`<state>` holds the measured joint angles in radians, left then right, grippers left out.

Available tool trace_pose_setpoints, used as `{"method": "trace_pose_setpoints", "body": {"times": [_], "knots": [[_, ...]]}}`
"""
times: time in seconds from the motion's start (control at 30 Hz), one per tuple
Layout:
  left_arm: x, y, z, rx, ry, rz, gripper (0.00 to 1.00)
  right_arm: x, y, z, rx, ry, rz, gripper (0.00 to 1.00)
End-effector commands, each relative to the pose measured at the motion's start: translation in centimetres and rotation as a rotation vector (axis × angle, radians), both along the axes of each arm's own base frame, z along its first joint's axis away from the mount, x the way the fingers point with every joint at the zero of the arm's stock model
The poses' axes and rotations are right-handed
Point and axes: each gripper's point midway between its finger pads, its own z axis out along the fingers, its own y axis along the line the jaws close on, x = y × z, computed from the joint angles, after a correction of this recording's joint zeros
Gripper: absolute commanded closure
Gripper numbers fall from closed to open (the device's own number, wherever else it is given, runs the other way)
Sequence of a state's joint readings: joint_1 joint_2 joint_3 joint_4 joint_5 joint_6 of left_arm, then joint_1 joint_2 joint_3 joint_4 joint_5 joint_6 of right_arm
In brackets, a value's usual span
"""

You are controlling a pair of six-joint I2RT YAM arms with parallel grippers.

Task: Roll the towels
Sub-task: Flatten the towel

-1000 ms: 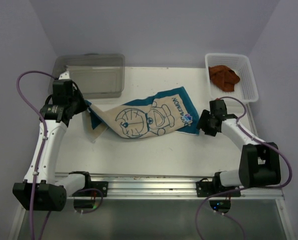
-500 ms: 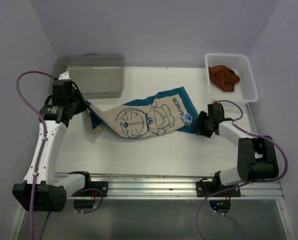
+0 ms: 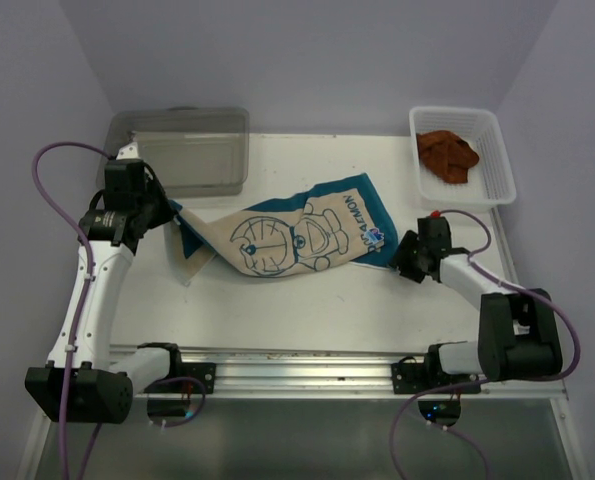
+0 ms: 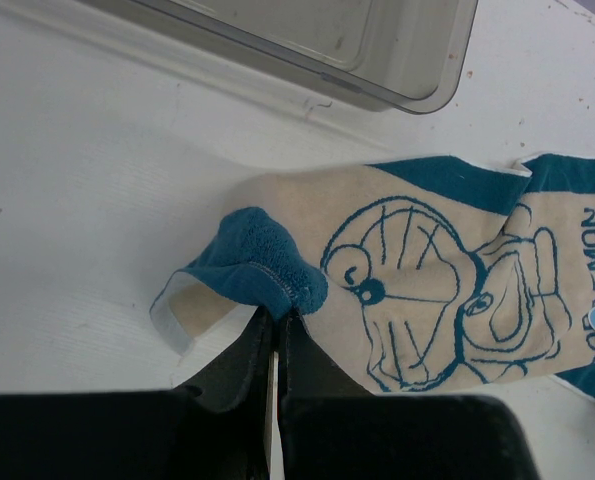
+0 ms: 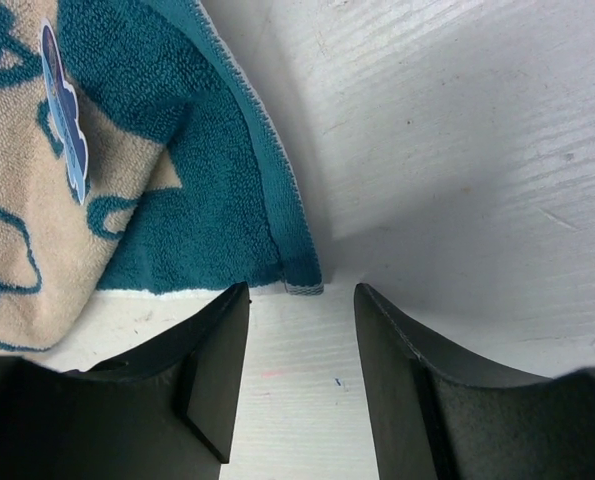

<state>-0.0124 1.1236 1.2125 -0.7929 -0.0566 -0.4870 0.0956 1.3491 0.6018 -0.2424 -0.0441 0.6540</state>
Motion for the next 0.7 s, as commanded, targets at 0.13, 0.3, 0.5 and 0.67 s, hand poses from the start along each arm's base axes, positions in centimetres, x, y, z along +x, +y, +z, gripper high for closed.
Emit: {"method": "trace_pose_setpoints", "body": {"times": [0.13,0.3,0.5,0.67], "knots": [[0.3,0.1,0.9,-0.004,-0.049,0.001,1.0,-0.4,1.9,-1.7,0.05,0.045,0.001,0.55],[0.2,0.1,0.9,-0.004,-0.047,0.001,1.0,0.7,1.9,-0.8,0.02,0.022,-0.01,0.95],[0.3,0.4,1.3,0.01,-0.053,0.008,1.0,2.2,-0.7,6.2,-0.111,-0.107,-0.033,1.0],[1.6,0.4,4.2,-0.003,-0.12,0.023,1.0,3.6,-3.3,13.8,-0.228,-0.246,-0.047,1.0]]}}
